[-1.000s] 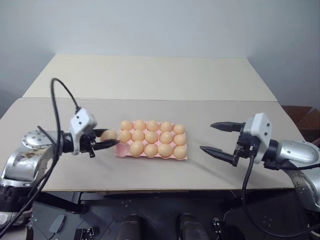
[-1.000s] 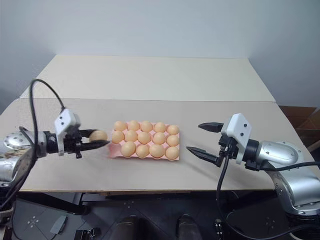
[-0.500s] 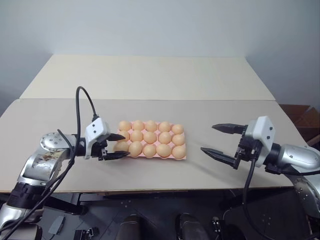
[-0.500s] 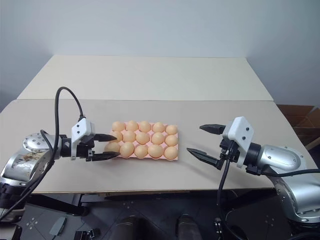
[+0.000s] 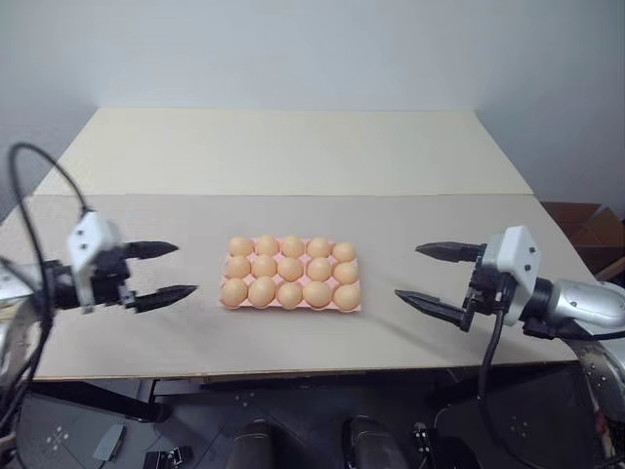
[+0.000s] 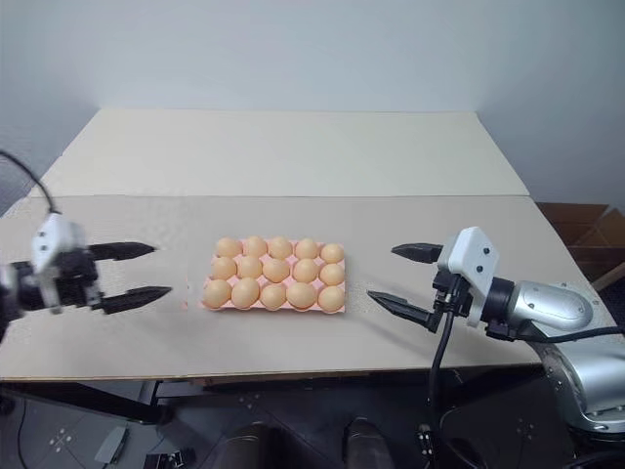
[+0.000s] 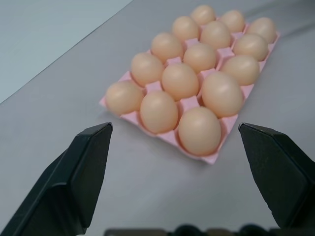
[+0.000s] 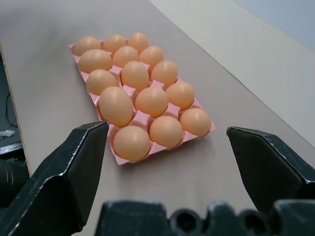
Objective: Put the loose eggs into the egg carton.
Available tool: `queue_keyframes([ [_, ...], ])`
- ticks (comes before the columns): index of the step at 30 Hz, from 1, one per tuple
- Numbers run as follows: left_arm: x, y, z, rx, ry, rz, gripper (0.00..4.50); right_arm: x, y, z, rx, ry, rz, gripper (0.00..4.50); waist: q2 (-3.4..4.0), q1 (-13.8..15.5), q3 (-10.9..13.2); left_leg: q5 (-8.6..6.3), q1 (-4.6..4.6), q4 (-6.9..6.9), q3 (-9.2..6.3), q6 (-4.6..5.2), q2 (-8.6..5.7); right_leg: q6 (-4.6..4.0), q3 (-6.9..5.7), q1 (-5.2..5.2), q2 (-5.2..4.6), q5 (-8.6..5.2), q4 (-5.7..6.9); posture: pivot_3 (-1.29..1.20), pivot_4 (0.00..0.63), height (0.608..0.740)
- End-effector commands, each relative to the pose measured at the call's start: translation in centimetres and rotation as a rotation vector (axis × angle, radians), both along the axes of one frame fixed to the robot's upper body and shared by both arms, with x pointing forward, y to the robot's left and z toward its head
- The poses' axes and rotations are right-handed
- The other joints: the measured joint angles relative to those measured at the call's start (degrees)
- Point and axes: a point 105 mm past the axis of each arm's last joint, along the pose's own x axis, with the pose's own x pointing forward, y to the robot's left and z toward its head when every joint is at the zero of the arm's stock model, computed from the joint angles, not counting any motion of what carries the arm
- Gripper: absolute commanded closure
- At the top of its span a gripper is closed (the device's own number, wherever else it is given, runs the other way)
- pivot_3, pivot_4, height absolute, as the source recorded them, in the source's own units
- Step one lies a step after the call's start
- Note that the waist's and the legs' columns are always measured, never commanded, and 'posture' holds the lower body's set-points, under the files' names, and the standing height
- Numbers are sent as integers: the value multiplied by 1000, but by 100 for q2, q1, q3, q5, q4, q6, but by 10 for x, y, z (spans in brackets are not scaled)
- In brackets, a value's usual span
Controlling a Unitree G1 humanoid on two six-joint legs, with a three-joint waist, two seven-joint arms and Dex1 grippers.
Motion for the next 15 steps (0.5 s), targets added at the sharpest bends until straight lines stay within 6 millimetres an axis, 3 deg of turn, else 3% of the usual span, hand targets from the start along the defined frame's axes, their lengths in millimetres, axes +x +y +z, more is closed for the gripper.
queue_keyframes([
  [1,-24,17,16,-33,-38,-12,31,-3,-5,13,-15,-45,45,0,1,-2,1,0,-1,0,1,0,1,-1,-1,-1,1,-1,0,0,150,740],
  [6,-42,19,12,-50,-17,21,31,-3,-9,12,-26,-35,65,0,1,39,1,0,1,0,0,-1,4,-6,-7,2,-3,-4,0,0,150,740],
  [15,-39,10,12,-77,-21,29,31,-3,-1,15,-26,-40,92,0,1,69,0,0,0,0,2,-1,4,-9,-6,0,0,-5,1,0,150,740],
])
